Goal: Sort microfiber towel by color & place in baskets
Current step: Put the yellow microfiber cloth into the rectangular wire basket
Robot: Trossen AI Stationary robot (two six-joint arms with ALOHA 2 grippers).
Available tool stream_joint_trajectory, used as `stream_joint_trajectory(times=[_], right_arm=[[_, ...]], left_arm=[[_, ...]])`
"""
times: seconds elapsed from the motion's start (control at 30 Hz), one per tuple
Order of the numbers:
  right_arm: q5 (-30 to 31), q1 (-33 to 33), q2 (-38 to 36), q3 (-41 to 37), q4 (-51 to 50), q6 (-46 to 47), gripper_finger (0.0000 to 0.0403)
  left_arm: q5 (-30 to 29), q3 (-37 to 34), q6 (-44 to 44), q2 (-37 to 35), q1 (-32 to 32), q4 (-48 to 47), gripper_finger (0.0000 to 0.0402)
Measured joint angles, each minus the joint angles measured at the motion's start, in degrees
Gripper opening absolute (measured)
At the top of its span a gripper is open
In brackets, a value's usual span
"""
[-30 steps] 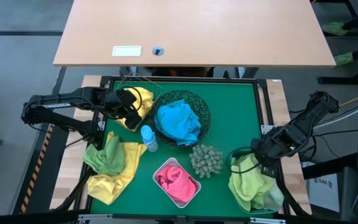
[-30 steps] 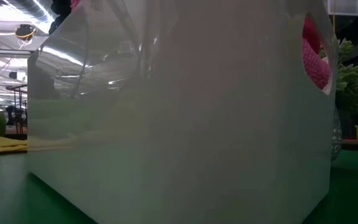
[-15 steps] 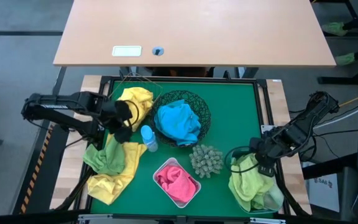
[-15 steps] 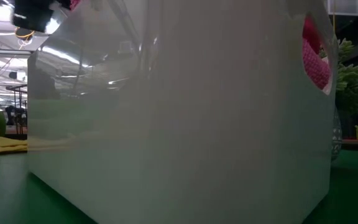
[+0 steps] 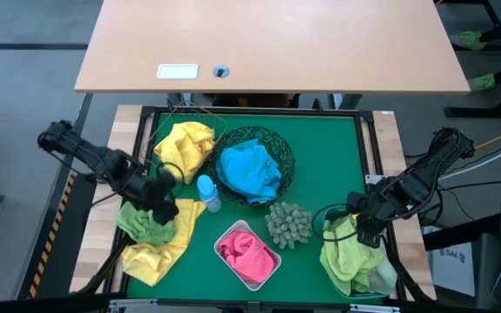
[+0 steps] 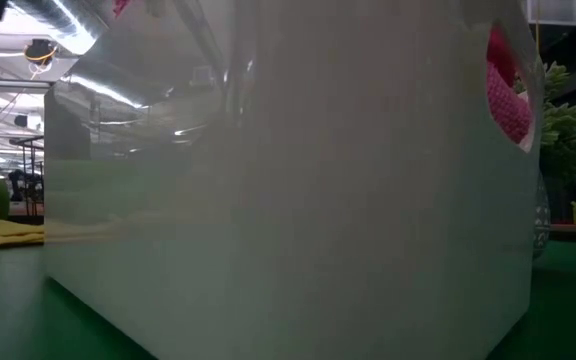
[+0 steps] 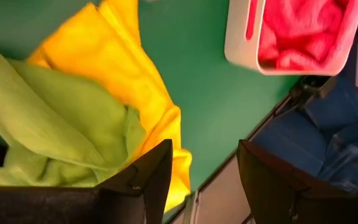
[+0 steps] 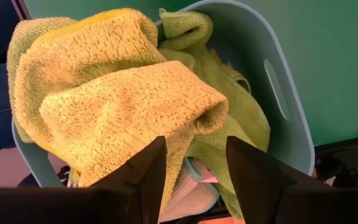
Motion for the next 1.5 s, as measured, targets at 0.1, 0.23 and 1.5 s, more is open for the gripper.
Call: stream_joint_trajectory(times=[0.1, 0.23, 1.5], right_arm=[[0.02, 0.0, 0.0, 0.0, -0.02, 0.0, 0.0168], [1.7, 0.0, 0.0, 0.0, 0.12, 0.0, 0.0168], [2.56, 0.0, 0.0, 0.0, 1.1, 0.0, 0.0168]], left_arm=[[-0.33, 0.0, -2.75, 1.63, -4.61, 1.39, 0.0174], [-0.2, 0.0, -5.53, 5.26, -11.12, 4.57, 0.0174], [-0.51, -0.02, -5.78, 27.63, -26.33, 9.58, 0.0174]])
